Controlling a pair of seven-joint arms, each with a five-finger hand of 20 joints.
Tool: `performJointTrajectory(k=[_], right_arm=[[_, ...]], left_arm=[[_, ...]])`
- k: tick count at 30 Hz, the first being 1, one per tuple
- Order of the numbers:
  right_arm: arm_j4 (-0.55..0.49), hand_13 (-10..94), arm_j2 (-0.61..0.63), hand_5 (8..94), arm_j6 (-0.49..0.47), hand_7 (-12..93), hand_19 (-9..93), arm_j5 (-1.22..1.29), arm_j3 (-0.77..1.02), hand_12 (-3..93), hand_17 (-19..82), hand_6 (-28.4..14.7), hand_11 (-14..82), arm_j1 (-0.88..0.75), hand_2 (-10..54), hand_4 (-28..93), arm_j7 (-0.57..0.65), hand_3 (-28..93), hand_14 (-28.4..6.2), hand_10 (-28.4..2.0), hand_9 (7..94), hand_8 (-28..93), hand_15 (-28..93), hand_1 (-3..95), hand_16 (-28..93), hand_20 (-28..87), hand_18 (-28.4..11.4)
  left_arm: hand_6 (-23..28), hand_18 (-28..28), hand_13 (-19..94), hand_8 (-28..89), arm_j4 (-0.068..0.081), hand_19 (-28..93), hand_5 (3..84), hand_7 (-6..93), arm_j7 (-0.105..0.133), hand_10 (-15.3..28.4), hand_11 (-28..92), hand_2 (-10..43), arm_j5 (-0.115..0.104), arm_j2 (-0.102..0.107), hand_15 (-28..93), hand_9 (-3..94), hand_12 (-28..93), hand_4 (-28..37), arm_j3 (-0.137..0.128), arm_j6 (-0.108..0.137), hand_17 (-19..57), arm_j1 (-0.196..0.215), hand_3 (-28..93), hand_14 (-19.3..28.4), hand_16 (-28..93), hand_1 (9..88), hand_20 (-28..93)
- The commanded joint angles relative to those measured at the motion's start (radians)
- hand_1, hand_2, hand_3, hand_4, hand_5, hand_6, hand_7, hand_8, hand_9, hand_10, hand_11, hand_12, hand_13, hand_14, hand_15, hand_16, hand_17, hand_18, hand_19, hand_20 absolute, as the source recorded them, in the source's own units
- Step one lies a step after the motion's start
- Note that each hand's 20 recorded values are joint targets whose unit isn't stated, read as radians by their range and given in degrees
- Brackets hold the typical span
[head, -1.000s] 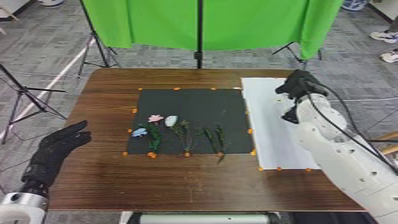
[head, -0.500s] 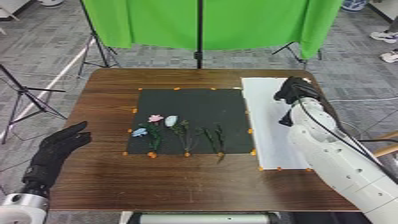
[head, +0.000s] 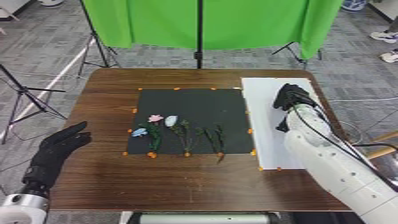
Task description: Arrange flowers
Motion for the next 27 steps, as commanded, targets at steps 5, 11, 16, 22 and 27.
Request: performJointTrajectory(k=[5,11,16,22,27], right_arm=[[-0.041,93,0.015,78.5,0.220,25,93,-0.015,-0.046,45.7,62,0.6,10.6,-0.004,-9.5,-17,0.000,56,-0.6,-7.6,90.9,9,61,64.1,36,59,-15.1],[-0.214,92,0.048,78.7,0.191,25,93,0.069,-0.035,45.9,63,0.0,10.7,0.021,-9.5,-17,-0.009,56,-0.3,-7.8,91.0,10,61,64.2,36,60,-15.1],[-0.324,92,0.002,78.8,0.142,25,93,0.168,-0.047,45.9,63,-0.2,10.5,0.048,-9.5,-17,-0.046,57,-0.2,-7.9,91.1,10,61,64.1,37,60,-15.0],[-0.354,92,-0.101,79.1,0.054,24,93,0.277,-0.134,45.7,62,-0.4,10.3,0.085,-9.5,-17,-0.093,56,-0.2,-8.1,91.3,11,61,64.3,37,61,-15.0],[-0.353,92,-0.155,79.1,0.003,23,93,0.321,-0.203,45.8,62,-0.5,10.2,0.081,-9.5,-17,-0.111,56,-0.3,-8.2,91.3,11,61,64.5,37,61,-14.9]], left_arm=[[6.1,13.7,35,-6,0.005,11,41.7,8.5,-0.010,14.0,17,5.9,0.003,-0.003,15,42.9,11,-10.7,0.003,-0.010,7.1,0.009,64,18.6,1,33.1,19],[6.1,13.9,35,-6,-0.002,12,41.7,8.5,-0.014,14.1,17,5.8,0.002,0.000,15,42.9,11,-10.7,-0.006,-0.009,7.0,0.018,65,18.6,1,33.0,19],[6.1,14.0,35,-6,0.001,12,41.7,8.5,-0.022,14.1,17,5.9,0.000,0.012,15,42.9,11,-10.7,-0.008,-0.013,6.9,0.009,65,18.7,1,33.1,19],[6.1,14.0,35,-6,0.007,12,41.7,8.5,-0.023,14.1,17,5.8,0.000,0.016,15,42.9,11,-10.7,0.002,-0.020,6.8,-0.001,65,18.6,1,33.1,19],[6.1,14.2,35,-6,0.014,12,41.7,8.5,-0.022,14.0,17,5.9,0.001,0.014,15,42.9,11,-10.8,0.010,-0.021,6.6,-0.011,65,18.6,1,33.1,19]])
